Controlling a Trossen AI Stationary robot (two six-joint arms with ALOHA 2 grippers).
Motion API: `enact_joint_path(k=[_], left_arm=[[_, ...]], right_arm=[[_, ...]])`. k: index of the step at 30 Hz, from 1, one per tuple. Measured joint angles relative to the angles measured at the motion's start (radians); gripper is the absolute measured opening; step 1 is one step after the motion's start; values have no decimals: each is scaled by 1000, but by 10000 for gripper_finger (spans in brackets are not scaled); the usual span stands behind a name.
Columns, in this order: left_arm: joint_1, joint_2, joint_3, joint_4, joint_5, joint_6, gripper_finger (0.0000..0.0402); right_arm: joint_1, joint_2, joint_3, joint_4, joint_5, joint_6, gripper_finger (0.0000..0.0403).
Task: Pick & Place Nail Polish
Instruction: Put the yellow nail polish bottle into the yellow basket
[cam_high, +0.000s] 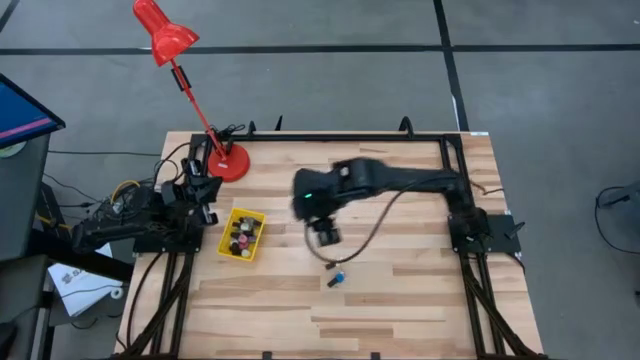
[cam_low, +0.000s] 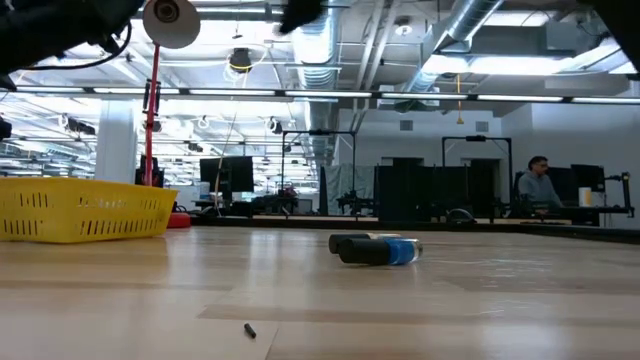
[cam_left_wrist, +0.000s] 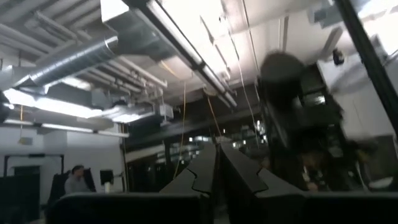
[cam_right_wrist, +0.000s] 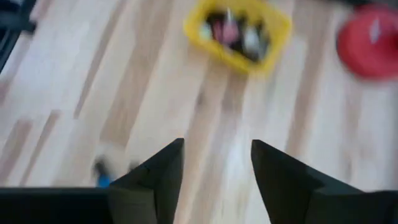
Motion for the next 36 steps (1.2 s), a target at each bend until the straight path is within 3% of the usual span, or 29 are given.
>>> enact_joint_path(k=[4, 14, 20, 25, 31, 36], left_arm=[[6, 0, 0, -54, 0, 0, 14], [6, 0, 0, -91, 0, 0, 14], [10, 0, 0, -121, 1, 0, 14], [23, 0, 0, -119, 0, 0, 14], [23, 0, 0, -121, 0, 0, 14], [23, 0, 0, -121, 0, 0, 14]], right_arm=[[12, -53, -1, -171, 30, 73, 160], [106, -113, -4, -319, 68, 139, 139], [119, -204, -59, -287, 89, 184, 136], [129, -418, -408, -29, 117, 221, 136], [131, -704, -1069, 552, 111, 269, 135], [130, -813, -1507, 1072, 108, 329, 141]])
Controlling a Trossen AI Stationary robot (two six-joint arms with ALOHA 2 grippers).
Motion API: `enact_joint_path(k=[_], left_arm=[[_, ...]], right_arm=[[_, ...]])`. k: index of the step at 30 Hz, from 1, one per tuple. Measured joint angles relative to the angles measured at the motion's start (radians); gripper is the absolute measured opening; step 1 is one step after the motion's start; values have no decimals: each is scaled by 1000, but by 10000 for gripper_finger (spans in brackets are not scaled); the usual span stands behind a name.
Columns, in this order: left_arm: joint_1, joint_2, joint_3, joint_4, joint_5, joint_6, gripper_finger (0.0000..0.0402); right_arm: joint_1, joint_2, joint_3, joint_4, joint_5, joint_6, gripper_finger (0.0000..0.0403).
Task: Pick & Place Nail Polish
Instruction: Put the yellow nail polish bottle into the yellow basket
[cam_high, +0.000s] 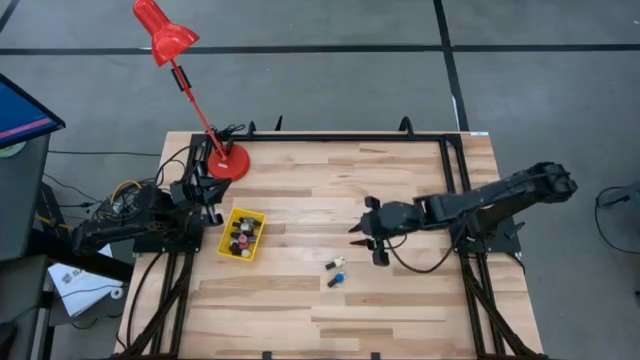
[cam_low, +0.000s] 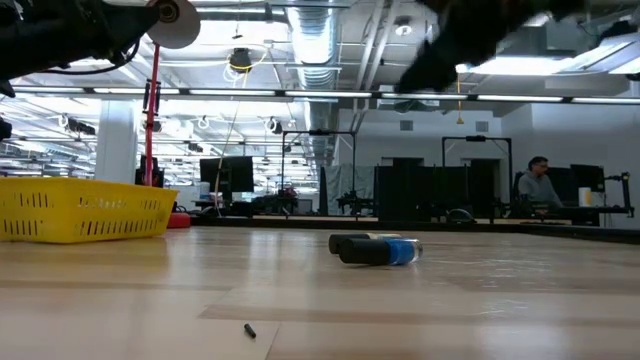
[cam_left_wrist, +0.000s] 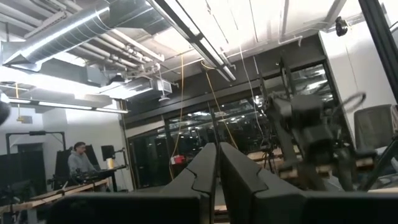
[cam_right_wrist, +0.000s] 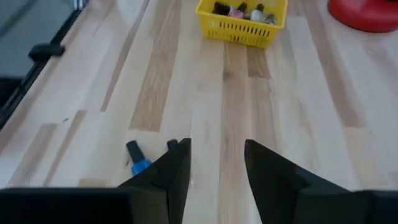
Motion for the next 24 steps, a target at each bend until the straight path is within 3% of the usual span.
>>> enact_joint_path(k=[3, 7, 18, 24], left_arm=[[9, 0, 0, -3, 0, 0, 14], [34, 0, 0, -8, 0, 0, 14], [97, 0, 0, -33, 0, 0, 14], [107, 0, 0, -29, 0, 0, 14]], right_arm=[[1, -4, -154, 234, 0, 28, 145], [8, 52, -252, 394, 0, 43, 155], [21, 363, -225, 624, -52, 43, 229], [21, 478, -166, 660, -57, 25, 240]])
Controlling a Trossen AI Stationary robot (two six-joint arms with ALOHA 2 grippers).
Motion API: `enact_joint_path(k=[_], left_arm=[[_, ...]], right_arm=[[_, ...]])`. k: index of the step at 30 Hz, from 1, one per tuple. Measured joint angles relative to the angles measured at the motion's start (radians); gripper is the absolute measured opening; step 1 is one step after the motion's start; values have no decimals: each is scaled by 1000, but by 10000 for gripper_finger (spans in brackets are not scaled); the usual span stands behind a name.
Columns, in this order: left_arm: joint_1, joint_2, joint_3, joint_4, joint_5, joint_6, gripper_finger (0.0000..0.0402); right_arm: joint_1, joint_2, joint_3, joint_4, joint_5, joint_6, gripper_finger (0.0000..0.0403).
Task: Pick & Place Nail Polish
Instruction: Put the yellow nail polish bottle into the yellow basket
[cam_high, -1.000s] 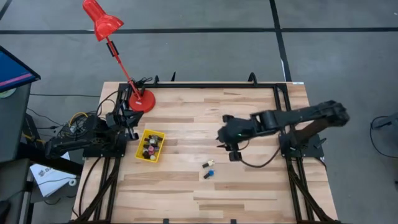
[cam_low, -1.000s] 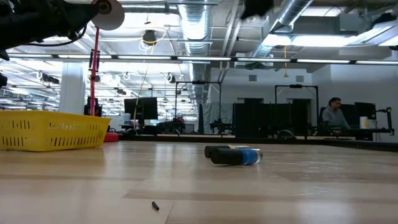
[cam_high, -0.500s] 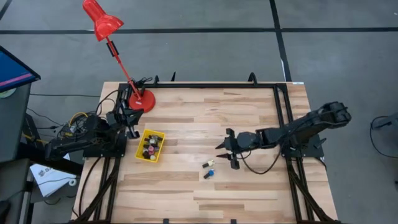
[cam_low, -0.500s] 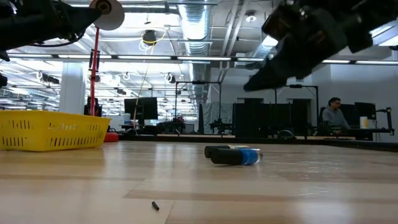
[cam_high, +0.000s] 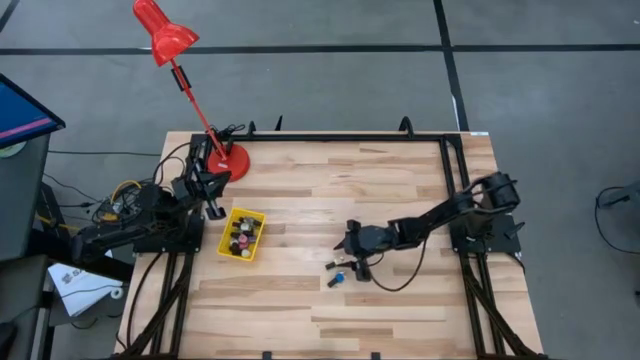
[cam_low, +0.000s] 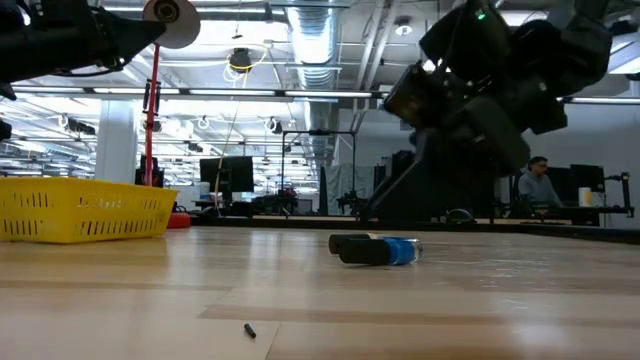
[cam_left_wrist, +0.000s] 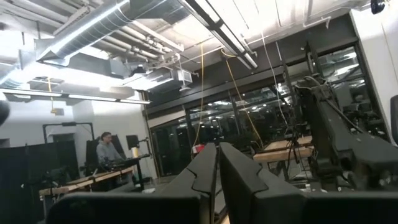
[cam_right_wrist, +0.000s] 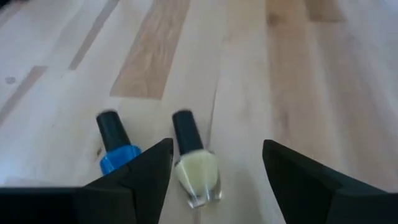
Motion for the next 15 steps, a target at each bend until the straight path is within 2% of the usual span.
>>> enact_joint_path(k=[5, 11, 15], left_arm=[[0, 0, 0, 2, 0, 0, 14], [0, 0, 0, 6, 0, 0, 14], [0, 0, 0, 8, 0, 0, 14]], right_arm=[[0, 73, 41, -1, -46, -6, 240], [2, 137, 57, 28, -47, -6, 238], [-3, 149, 57, 27, -44, -10, 211]])
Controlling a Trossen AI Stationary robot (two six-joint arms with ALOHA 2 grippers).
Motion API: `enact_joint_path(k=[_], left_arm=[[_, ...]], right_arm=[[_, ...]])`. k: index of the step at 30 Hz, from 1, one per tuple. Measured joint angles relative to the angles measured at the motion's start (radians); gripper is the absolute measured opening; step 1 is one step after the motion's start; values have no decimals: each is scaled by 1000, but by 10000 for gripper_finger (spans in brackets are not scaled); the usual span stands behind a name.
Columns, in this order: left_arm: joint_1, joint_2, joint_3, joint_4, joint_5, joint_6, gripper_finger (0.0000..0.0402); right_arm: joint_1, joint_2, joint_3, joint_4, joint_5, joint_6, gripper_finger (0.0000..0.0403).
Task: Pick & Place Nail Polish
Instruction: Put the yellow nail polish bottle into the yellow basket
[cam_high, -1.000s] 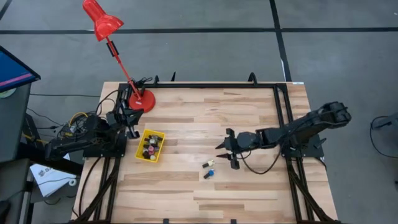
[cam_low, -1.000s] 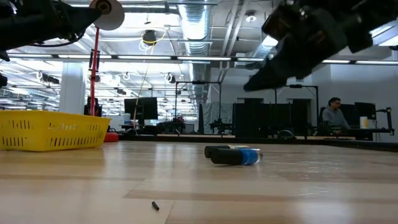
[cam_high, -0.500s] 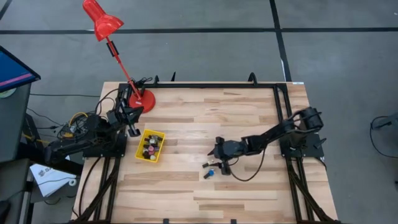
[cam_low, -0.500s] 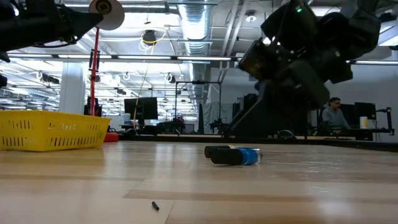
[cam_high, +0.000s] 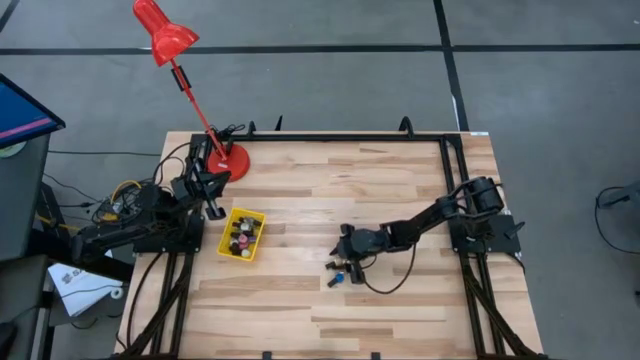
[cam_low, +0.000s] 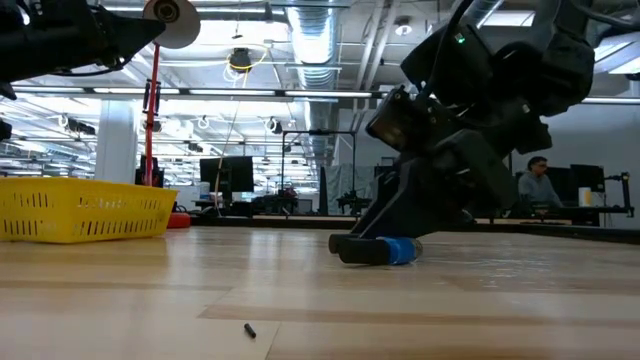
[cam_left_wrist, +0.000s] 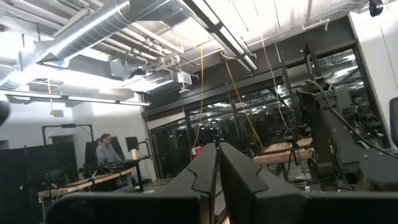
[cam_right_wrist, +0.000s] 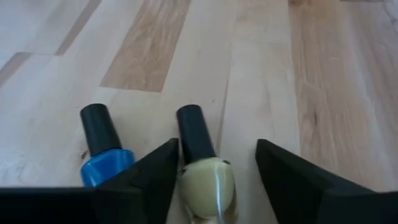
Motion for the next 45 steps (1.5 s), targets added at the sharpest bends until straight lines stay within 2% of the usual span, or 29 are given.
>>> enact_joint_path(k=[7, 19, 34, 42, 45], left_arm=[[0, 0, 0, 0, 0, 0, 14], [0, 0, 0, 0, 0, 0, 14], [0, 0, 0, 0, 0, 0, 14], [0, 0, 0, 0, 0, 0, 14], [0, 0, 0, 0, 0, 0, 14]], right_arm=[[-2, 1, -1, -13, 9, -39, 104], [-30, 13, 25, 65, 45, -62, 104], [-127, 10, 480, -42, 49, -313, 104], [-156, 11, 535, -14, 49, -318, 104], [-164, 58, 536, 70, 49, -307, 104]])
